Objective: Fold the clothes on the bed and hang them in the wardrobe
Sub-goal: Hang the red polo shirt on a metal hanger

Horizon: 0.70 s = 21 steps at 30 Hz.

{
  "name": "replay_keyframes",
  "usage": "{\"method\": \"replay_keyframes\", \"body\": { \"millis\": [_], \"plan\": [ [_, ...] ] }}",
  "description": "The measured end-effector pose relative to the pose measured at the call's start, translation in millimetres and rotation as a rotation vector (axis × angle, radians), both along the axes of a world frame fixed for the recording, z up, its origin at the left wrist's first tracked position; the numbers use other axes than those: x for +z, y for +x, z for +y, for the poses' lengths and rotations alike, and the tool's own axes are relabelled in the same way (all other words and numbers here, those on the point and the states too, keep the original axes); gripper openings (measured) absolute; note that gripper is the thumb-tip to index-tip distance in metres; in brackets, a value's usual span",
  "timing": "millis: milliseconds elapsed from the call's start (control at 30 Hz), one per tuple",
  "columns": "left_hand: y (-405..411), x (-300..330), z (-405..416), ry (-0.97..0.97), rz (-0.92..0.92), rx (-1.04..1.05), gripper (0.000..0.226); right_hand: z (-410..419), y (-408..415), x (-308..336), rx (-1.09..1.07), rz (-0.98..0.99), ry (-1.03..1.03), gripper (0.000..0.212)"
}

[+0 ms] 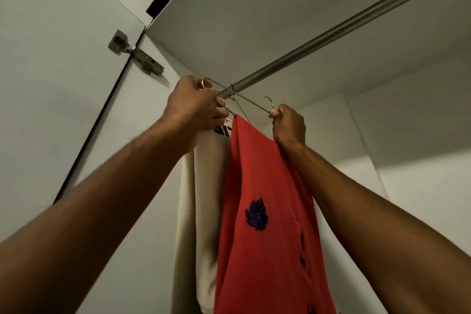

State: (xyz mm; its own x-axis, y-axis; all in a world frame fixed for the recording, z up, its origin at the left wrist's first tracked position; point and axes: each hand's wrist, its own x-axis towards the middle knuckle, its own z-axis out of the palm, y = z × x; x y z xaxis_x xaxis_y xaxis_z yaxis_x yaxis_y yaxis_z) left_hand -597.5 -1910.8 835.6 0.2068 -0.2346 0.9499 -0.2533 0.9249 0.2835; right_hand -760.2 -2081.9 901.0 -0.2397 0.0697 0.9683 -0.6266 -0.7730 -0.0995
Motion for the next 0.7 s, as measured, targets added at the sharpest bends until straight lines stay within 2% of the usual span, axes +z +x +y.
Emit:
{"method": "replay_keyframes", "body": {
  "millis": [100,200,300,467,700],
  "plan": [
    [8,14,-1,0.018,-0.044,-0.019,0.016,-4,8,23,0.009,0.01,0.015,0.023],
    [13,32,-6,0.026,0.014,-0.134,0.018,-6,14,45,0.025,0.006,0.057,0.025],
    [15,49,-7,0.024,0.042,-0.113,0.025,-9,21,64,0.066,-0.006,0.112,0.03],
    [21,70,-7,-0.021,0.032,-0.043,0.02,-4,32,92,0.12,-0.004,0.133,0.032],
    [28,55,-9,-0.07,0.068,-0.102,0.019,-3,45,94,0.176,0.035,0.087,0.027]
  ]
}}
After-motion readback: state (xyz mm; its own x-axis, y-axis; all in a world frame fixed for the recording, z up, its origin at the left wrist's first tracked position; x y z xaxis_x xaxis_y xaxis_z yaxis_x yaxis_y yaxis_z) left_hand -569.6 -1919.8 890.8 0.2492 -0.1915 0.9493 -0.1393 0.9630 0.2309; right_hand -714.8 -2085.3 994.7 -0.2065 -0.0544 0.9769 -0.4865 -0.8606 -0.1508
